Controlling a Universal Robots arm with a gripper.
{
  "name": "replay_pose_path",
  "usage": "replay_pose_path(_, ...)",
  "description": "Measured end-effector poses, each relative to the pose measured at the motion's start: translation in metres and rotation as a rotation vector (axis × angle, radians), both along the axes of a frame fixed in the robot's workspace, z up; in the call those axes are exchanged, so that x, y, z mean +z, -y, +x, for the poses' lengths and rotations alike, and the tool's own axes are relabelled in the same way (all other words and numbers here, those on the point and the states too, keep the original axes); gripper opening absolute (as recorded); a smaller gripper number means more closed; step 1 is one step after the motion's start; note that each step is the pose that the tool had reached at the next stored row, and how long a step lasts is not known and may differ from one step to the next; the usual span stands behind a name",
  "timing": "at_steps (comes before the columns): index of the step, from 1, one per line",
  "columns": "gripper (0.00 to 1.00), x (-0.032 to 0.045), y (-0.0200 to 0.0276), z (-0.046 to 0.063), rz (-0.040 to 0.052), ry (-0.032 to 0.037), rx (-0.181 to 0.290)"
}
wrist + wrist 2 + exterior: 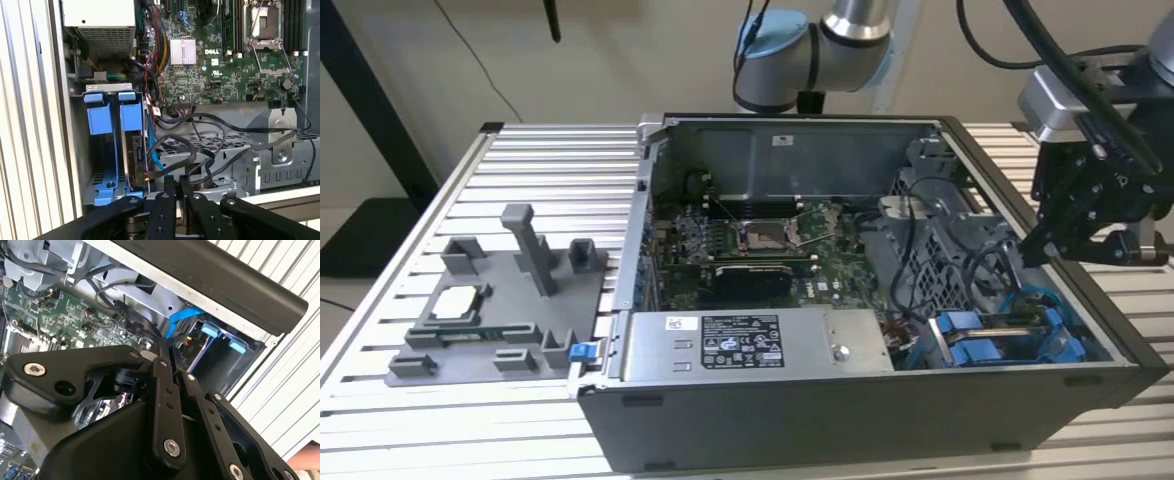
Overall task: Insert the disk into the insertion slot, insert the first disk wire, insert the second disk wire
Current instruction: 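Insert the second disk wire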
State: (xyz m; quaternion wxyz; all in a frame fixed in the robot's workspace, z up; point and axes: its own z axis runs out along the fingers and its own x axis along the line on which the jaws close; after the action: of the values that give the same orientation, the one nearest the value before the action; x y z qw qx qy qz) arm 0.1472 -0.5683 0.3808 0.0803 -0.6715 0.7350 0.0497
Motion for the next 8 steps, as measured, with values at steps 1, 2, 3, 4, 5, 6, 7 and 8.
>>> replay_pose_path(1,0.00,0.0011,0.0000,-0.0016,-0.0002,0.0000,0.000)
replay_pose_path(2,0.00,0.0023,0.0000,-0.0028,-0.0001,0.0000,0.000)
replay_pose_path(3,0.00,0.0035,0.0000,-0.0037,0.0001,0.0000,0.000)
replay_pose_path(4,0.00,0.0049,0.0000,-0.0046,0.0000,0.0000,0.000)
replay_pose_path(5,0.00,0.0061,0.0000,-0.0055,0.0000,0.0000,0.000)
replay_pose_path(6,0.00,0.0073,0.0000,-0.0065,0.0001,0.0000,0.000)
replay_pose_path(7,0.00,0.0085,0.0000,-0.0074,0.0001,0.0000,0.000)
replay_pose_path(8,0.00,0.0097,0.0000,-0.0082,0.0002,0.0000,0.000)
